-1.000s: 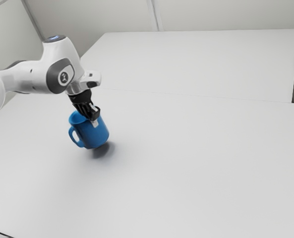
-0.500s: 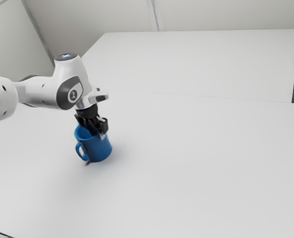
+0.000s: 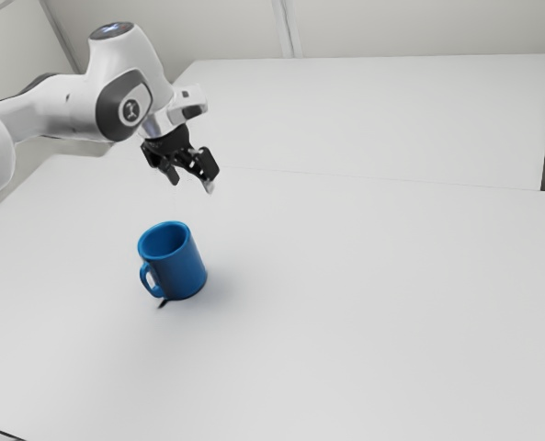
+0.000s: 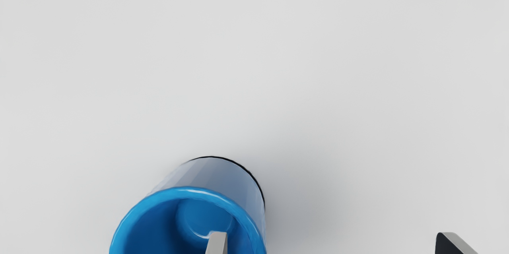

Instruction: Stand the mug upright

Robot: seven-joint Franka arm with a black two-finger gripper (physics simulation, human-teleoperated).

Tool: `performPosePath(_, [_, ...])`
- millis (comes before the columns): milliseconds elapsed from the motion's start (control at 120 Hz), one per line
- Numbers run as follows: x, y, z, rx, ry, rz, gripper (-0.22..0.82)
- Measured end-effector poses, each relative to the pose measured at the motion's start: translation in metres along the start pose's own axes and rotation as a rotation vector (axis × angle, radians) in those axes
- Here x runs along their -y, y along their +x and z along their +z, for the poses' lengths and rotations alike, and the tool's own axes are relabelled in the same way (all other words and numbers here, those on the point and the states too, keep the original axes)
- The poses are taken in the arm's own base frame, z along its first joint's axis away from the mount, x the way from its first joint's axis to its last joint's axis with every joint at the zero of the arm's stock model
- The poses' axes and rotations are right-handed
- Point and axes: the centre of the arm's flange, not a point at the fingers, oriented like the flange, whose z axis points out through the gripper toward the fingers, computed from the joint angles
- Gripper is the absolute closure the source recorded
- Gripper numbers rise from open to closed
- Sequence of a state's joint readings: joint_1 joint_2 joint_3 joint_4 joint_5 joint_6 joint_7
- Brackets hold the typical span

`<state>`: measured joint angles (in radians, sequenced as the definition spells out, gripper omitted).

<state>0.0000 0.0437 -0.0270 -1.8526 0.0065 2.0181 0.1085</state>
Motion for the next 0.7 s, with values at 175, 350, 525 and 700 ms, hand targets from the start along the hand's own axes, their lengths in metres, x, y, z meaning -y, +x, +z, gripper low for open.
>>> performPosePath(175, [0.018,0.025,-0.070,-0.030,-0.003,-0.039,0.02])
performPosePath(350, [0.022,0.033,-0.114,-0.018,-0.006,-0.050,0.01])
performPosePath(525, [0.014,0.024,-0.126,0.031,-0.014,-0.041,0.00])
performPosePath(700, [0.018,0.019,-0.124,0.065,-0.019,-0.053,0.00])
